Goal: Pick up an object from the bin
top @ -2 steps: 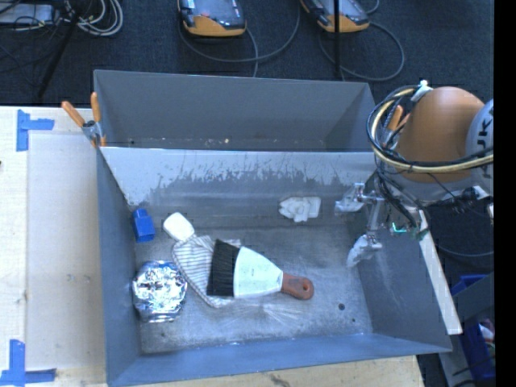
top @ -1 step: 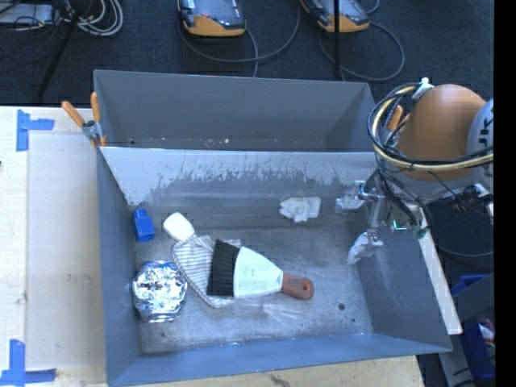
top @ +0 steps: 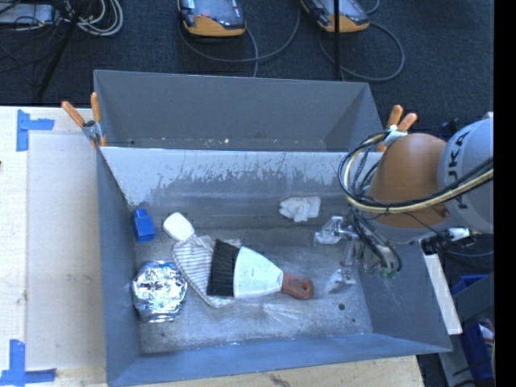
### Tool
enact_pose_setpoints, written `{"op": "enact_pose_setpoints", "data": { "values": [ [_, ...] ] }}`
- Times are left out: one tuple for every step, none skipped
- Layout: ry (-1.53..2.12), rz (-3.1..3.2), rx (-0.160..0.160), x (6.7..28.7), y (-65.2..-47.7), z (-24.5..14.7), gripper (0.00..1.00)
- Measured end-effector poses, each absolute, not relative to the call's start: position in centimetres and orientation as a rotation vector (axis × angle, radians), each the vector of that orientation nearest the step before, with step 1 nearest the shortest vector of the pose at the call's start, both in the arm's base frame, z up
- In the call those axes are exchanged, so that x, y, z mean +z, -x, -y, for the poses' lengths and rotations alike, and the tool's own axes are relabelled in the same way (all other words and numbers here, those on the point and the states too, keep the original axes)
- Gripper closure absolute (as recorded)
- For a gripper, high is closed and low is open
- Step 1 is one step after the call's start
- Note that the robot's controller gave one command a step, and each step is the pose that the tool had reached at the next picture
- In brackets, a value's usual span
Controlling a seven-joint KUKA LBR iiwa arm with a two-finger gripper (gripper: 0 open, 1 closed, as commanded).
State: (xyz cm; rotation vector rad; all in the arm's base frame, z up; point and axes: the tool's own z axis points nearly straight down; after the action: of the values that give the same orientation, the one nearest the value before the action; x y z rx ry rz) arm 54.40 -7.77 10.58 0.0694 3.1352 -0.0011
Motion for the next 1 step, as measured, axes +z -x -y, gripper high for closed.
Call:
{"op": "enact_pose_setpoints", "data": {
  "values": [
    [0.111, -3.148, 0.005, 8.13, -51.15, 6.19, 0.00]
  ]
}}
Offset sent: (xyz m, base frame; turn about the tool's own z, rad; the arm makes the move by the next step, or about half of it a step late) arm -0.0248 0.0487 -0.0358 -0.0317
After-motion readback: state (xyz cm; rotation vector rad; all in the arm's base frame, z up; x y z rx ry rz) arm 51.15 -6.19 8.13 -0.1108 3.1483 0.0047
